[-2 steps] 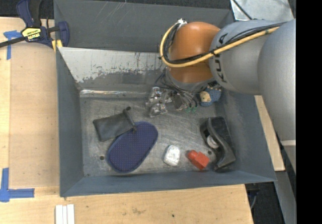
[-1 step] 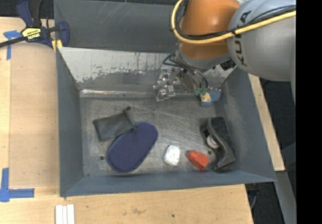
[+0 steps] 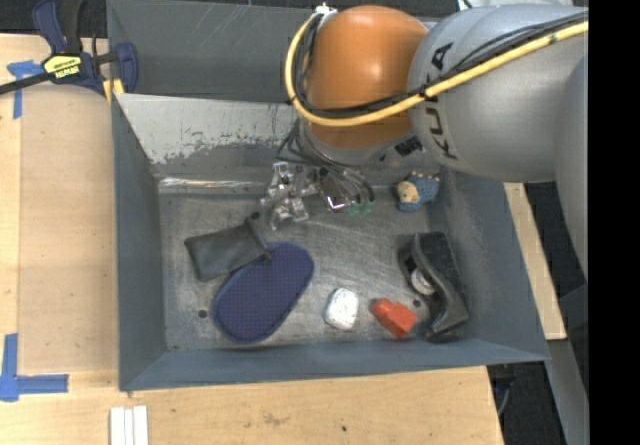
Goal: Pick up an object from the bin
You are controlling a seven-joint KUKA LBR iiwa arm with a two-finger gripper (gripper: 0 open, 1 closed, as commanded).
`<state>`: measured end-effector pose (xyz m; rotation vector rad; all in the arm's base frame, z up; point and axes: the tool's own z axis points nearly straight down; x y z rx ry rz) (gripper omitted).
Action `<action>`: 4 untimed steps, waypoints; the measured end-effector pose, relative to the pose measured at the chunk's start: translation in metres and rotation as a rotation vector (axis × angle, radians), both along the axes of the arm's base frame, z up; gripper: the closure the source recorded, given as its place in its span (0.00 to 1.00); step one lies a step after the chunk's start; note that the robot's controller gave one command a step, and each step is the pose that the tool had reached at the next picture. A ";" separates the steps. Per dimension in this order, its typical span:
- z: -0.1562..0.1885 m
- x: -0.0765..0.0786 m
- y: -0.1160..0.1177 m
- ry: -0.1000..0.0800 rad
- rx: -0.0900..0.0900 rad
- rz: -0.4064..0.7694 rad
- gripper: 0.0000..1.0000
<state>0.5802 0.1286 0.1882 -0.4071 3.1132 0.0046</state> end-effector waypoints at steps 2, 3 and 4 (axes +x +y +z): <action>-0.074 0.012 0.002 0.005 -0.003 -0.038 1.00; -0.068 0.014 0.002 -0.003 -0.002 -0.038 0.00; -0.106 0.016 0.002 -0.017 0.003 0.116 0.00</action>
Offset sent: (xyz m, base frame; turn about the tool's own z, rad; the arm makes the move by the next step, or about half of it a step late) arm 0.0002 -0.0081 0.0314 -0.0180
